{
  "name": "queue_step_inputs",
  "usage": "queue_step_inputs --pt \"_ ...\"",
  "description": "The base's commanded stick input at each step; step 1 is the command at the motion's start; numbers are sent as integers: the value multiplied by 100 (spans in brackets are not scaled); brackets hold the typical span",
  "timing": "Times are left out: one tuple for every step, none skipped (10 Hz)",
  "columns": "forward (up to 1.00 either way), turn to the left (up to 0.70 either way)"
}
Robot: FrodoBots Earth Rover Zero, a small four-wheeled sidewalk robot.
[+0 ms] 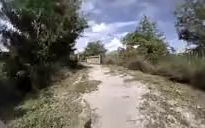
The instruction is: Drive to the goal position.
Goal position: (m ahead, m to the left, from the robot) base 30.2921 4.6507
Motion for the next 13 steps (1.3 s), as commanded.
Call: queue_step_inputs --pt "85 0" --pt "85 0" --pt "85 0" --pt "85 0" --pt "85 0" --pt "85 0" --pt "85 0" --pt "85 0" --pt "85 0" --pt "85 0" --pt "85 0" --pt "85 0" --pt "85 0"
